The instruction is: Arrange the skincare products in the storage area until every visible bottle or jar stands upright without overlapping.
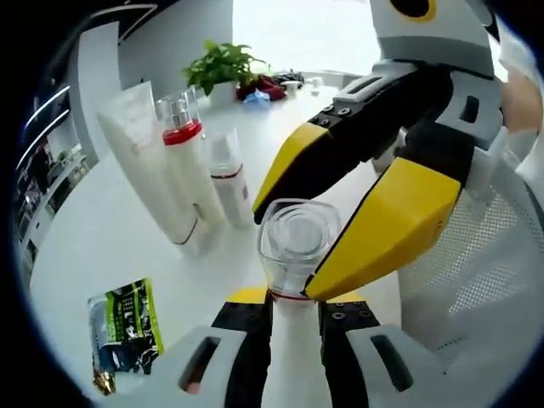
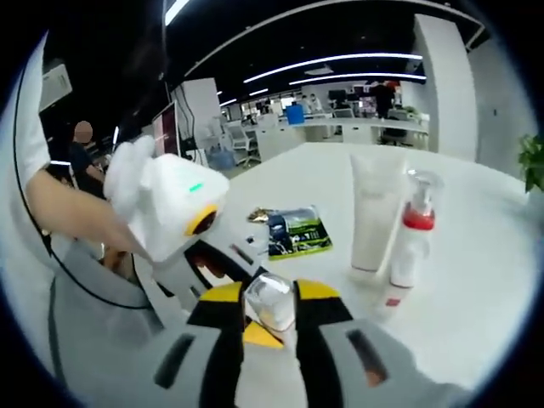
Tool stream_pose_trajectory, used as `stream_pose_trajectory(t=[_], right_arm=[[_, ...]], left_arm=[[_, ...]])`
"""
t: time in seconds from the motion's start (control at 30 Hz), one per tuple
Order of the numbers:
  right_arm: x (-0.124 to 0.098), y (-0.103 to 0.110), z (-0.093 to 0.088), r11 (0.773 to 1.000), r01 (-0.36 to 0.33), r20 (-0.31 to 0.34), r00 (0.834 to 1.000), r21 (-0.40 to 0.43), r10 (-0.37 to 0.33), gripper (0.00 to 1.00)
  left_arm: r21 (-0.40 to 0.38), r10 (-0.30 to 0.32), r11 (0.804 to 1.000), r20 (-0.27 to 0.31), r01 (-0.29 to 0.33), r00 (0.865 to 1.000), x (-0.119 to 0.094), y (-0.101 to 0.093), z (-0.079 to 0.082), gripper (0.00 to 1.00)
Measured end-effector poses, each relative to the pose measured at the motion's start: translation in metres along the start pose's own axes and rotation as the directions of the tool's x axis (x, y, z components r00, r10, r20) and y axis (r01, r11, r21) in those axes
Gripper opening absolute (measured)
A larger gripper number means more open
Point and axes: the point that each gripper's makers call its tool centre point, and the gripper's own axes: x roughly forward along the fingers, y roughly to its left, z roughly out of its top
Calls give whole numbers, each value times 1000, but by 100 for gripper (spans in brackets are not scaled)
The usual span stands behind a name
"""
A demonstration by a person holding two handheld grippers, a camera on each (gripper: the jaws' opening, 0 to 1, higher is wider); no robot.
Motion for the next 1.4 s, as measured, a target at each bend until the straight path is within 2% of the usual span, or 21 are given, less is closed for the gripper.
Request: stream_pose_trajectory(t=[0.33, 0.53, 0.93, 1.1, 1.4], right_arm=[[0, -10, 1, 1000, 24, 22, 999, 3, -24, 23], [-5, -22, 3, 999, 41, 58, 997, 26, -43, 36], [-28, -64, -15, 989, 132, 36, 990, 65, -135, 48], [-34, -70, -24, 984, 155, 21, 987, 83, -158, 49], [-43, -75, -34, 978, 179, 8, 984, 104, -180, 51]], left_arm=[[1, -8, 1000, 11, 8, 1000, 6, 6, 4, 17], [3, -7, 1000, 18, 7, 1000, 10, 14, 8, 17], [14, -10, 1000, 30, 10, 1000, 22, 29, 21, 17], [30, -13, 999, 22, 12, 1000, 28, 38, 29, 17], [22, -5, 1000, 40, 4, 999, 39, 52, 41, 17]])
